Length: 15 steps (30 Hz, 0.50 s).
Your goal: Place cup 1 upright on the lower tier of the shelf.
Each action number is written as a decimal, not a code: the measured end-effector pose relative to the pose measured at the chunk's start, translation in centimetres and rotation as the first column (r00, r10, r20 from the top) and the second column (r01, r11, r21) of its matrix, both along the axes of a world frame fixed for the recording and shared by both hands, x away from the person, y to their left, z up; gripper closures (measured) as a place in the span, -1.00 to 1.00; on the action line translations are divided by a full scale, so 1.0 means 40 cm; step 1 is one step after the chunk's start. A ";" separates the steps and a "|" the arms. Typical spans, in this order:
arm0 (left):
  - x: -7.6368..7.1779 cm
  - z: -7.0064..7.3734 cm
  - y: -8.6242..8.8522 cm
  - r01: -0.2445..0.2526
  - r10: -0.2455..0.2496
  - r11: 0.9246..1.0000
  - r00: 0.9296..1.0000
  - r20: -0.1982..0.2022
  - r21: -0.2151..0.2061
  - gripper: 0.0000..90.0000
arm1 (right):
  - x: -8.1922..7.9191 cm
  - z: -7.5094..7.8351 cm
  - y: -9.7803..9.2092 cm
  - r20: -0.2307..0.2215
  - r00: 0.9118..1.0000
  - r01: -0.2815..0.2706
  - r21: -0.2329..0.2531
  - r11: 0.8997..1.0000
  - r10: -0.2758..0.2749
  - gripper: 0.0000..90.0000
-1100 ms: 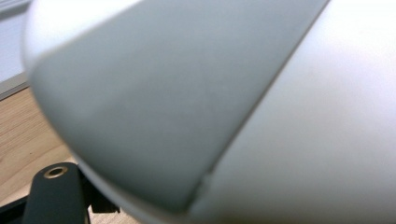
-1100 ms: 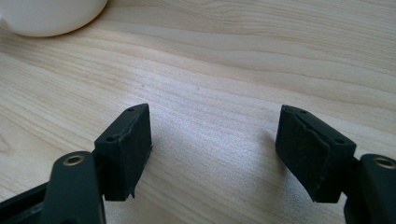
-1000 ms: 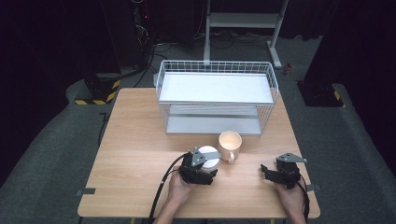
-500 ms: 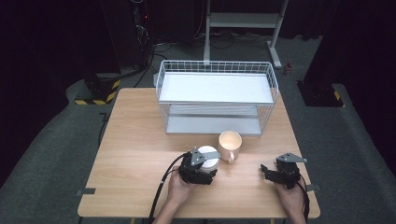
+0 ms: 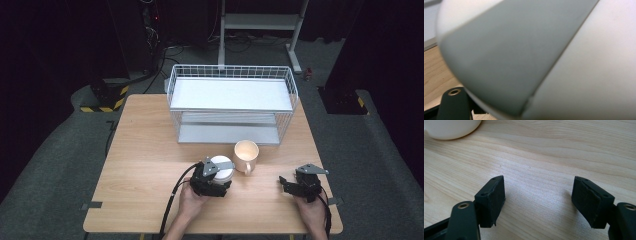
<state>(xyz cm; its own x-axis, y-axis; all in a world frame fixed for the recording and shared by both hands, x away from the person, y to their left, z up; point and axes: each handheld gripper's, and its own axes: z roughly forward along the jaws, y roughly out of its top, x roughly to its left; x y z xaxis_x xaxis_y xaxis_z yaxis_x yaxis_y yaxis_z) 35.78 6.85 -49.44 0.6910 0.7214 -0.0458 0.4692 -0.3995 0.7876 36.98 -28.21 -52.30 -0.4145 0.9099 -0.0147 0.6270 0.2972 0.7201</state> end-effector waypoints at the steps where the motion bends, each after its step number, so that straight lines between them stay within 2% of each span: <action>1: 0.000 0.001 0.001 0.001 -0.001 1.000 1.000 -0.005 -0.005 -0.57 | 0.000 0.000 0.000 0.000 1.000 0.000 0.000 1.000 0.000 -0.40; 10: 0.002 0.003 0.011 -0.009 0.009 1.000 1.000 -0.006 0.008 -0.57 | 0.000 0.000 0.000 0.000 1.000 0.000 -0.001 1.000 0.000 -0.40; 15: 0.005 0.008 0.020 -0.015 0.015 1.000 1.000 -0.010 -0.007 -0.57 | 0.000 0.000 0.000 0.001 1.000 0.000 -0.001 1.000 0.000 -0.40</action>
